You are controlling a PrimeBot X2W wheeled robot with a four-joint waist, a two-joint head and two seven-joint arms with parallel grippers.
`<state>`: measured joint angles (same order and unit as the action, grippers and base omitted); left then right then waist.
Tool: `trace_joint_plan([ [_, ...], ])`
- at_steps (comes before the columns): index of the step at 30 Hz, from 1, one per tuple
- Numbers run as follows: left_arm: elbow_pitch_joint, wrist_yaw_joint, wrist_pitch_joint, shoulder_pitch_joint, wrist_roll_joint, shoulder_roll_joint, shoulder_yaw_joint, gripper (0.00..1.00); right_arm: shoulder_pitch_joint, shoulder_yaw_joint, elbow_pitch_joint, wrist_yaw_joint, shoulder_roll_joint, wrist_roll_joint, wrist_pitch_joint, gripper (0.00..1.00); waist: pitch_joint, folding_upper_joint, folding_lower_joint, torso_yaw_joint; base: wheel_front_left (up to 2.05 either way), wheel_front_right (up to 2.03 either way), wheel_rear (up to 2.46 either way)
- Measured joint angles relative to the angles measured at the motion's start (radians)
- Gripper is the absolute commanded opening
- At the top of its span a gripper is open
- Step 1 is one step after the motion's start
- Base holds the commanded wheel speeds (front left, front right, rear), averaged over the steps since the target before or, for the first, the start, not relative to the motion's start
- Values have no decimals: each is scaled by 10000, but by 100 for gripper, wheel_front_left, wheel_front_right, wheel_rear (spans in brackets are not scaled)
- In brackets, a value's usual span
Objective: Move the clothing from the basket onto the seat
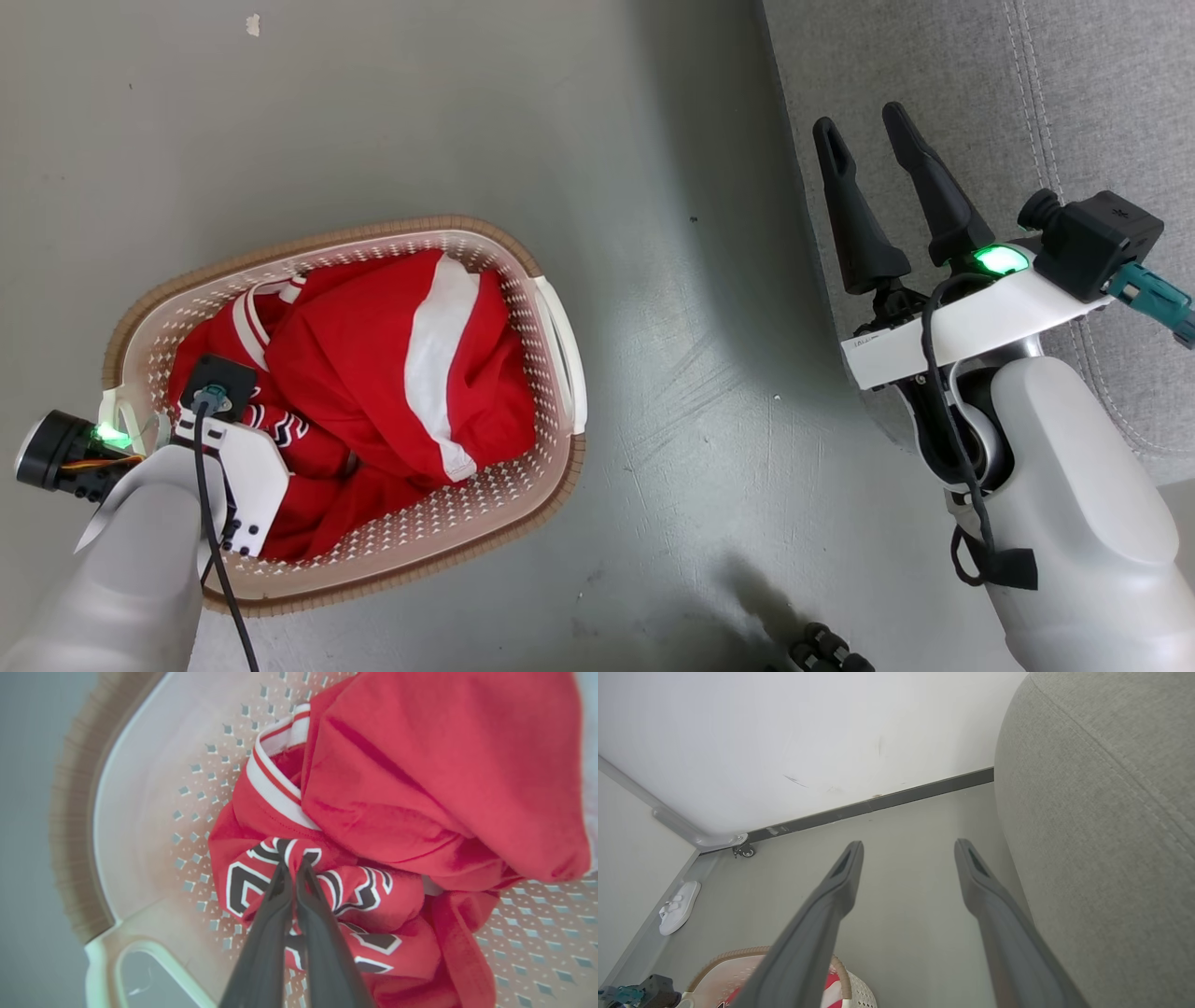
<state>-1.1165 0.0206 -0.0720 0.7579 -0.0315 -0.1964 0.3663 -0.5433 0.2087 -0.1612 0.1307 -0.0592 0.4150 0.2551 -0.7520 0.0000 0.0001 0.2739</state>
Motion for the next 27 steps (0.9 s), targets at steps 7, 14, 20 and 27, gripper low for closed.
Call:
trace_joint_plan([
  [7, -31, 98, -295, 161, -33, 96, -19, 0, -89, -4, -17, 0, 2, 0, 0, 100, 135, 0, 0, -36, 0, 0, 0],
  [14, 21, 272, -826, 197, -268, 362, -86, 0, -386, -19, 6, 0, 4, 0, 0, 100, 303, 0, 0, -92, 0, 0, 0],
  [20, 161, 307, -1250, 368, -297, 449, -88, 0, -385, -19, -2, 0, 4, 0, 0, 100, 518, 0, 0, -157, 0, 0, 0],
  [27, 232, 307, -1511, 362, -399, 569, -176, 0, -384, -40, -59, 0, 2, 0, 0, 100, 873, 0, 0, -272, 0, 0, 0],
])
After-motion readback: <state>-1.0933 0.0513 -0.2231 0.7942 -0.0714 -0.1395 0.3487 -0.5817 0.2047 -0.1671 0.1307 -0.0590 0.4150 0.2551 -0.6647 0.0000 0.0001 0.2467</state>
